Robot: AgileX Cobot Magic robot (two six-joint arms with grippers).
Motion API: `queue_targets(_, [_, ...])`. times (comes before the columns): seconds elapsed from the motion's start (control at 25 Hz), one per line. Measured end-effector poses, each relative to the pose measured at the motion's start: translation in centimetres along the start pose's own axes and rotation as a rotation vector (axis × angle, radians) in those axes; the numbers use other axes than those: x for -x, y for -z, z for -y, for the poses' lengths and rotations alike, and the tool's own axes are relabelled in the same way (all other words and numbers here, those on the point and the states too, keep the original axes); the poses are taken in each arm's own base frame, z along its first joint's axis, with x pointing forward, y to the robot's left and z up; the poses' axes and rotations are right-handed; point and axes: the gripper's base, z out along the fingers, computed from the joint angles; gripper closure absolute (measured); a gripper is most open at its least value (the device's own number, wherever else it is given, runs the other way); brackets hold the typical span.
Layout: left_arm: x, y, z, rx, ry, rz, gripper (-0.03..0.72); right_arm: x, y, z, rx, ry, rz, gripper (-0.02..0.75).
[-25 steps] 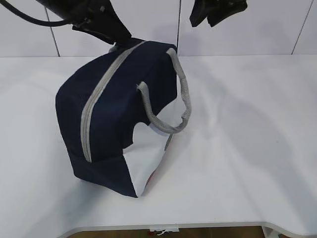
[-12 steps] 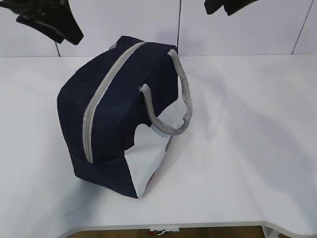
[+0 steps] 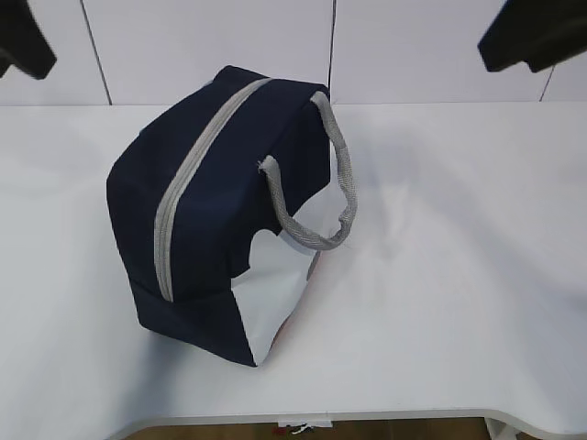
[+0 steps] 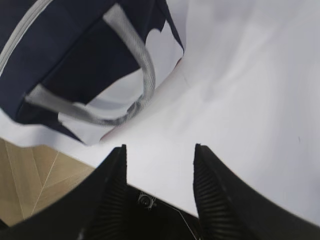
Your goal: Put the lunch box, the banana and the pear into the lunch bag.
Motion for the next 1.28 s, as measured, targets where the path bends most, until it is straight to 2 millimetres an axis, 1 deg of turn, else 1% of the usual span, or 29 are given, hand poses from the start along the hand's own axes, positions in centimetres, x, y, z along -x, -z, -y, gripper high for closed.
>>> queue_targets(0.04, [-1.0,0.9,0.2,0.007,-0.003,0.004,0.308,-1.0,0.8,-0.2,0.0,0.002,0.008,0.375])
queue_targets(0.12, [-3.1,2.0,0.6,0.01,-0.002,0.0,0.32,-2.8,2.3,-0.5,0.0,0.007,0.031,0.375])
queue_targets(0.2, [-5.1,3.6,1.1,0.012,-0.007,0.019,0.329,-4.6,3.2,-0.7,-0.002,0.011,0.039,0.375])
queue_targets(0.24, [-6.0,4.1,1.3,0.012,-0.008,0.023,0.331,-5.7,3.8,-0.8,-0.006,0.015,0.049,0.375])
queue_targets(0.36, [-8.9,6.4,2.0,0.017,-0.019,0.068,0.335,-8.7,5.8,-0.9,-0.036,0.035,0.091,0.375])
queue_targets(0.48, [-11.5,8.3,2.7,0.022,-0.03,0.12,0.335,-11.3,7.6,-1.0,-0.068,0.055,0.144,0.375])
queue_targets(0.64, [-15.2,10.3,3.4,0.034,-0.047,0.187,0.335,-14.9,10.3,-1.4,-0.093,0.082,0.25,0.376])
queue_targets(0.76, [-18.0,11.5,3.7,0.059,-0.063,0.239,0.335,-17.4,11.7,-1.6,-0.097,0.095,0.315,0.376])
queue_targets(0.84, [-19.9,12.2,3.9,0.071,-0.072,0.28,0.335,-18.9,12.2,-1.7,-0.097,0.101,0.351,0.376])
queue_targets(0.96, [-22.7,12.9,4.3,0.079,-0.084,0.339,0.335,-21.3,12.2,-1.7,-0.097,0.107,0.38,0.375])
queue_targets(1.08, [-25.4,13.0,4.5,0.084,-0.094,0.392,0.335,-23.4,11.4,-1.5,-0.1,0.11,0.381,0.375])
queue_targets(1.28, [-29.4,12.1,4.7,0.091,-0.113,0.454,0.336,-26.5,9.2,-0.9,-0.105,0.135,0.365,0.376])
